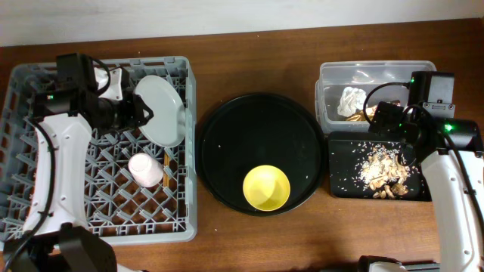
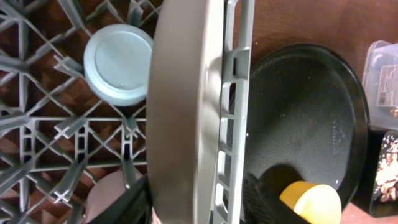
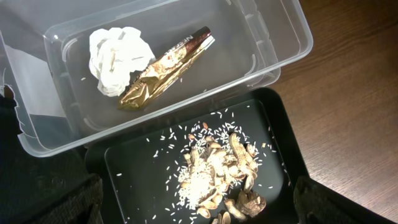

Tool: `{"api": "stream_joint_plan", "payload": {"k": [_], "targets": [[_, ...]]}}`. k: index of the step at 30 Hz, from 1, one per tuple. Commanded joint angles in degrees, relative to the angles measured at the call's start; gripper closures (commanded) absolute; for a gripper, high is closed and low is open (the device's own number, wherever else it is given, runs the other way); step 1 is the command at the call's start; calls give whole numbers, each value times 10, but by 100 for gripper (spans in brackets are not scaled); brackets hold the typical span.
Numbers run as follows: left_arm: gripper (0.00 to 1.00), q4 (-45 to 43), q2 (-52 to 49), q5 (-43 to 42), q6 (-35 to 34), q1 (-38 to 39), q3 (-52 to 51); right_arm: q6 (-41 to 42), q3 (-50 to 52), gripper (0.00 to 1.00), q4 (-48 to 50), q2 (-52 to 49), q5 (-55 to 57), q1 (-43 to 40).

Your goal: Sort waste into correct bins and load items into the dishwasher rack

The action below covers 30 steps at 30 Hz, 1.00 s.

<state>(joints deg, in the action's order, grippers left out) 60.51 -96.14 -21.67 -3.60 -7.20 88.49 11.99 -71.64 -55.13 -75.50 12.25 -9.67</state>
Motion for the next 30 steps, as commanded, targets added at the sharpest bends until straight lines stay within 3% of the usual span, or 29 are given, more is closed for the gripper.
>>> {"api": "stream_joint_plan", "payload": {"k": [1, 8, 11, 16, 19, 26, 30], "targets": [[61, -3, -3, 1, 9, -2, -12, 0, -4, 1, 0, -1, 11, -1], [72, -5, -2, 2, 8, 1, -12, 0, -4, 1, 0, -1, 11, -1], [85, -16, 3, 3, 2, 2, -5, 0, -4, 1, 0, -1, 11, -1], [86, -18, 24, 5, 0, 26, 20, 0, -4, 1, 0, -1, 11, -1], [86, -31, 37, 45, -11, 59, 26, 0, -4, 2, 0, -1, 11, -1], [86, -55, 38, 241, -37, 173, 25, 0, -4, 1, 0, -1, 11, -1], [86, -73, 33, 297, -42, 211, 25, 0, -4, 1, 0, -1, 11, -1]]}}
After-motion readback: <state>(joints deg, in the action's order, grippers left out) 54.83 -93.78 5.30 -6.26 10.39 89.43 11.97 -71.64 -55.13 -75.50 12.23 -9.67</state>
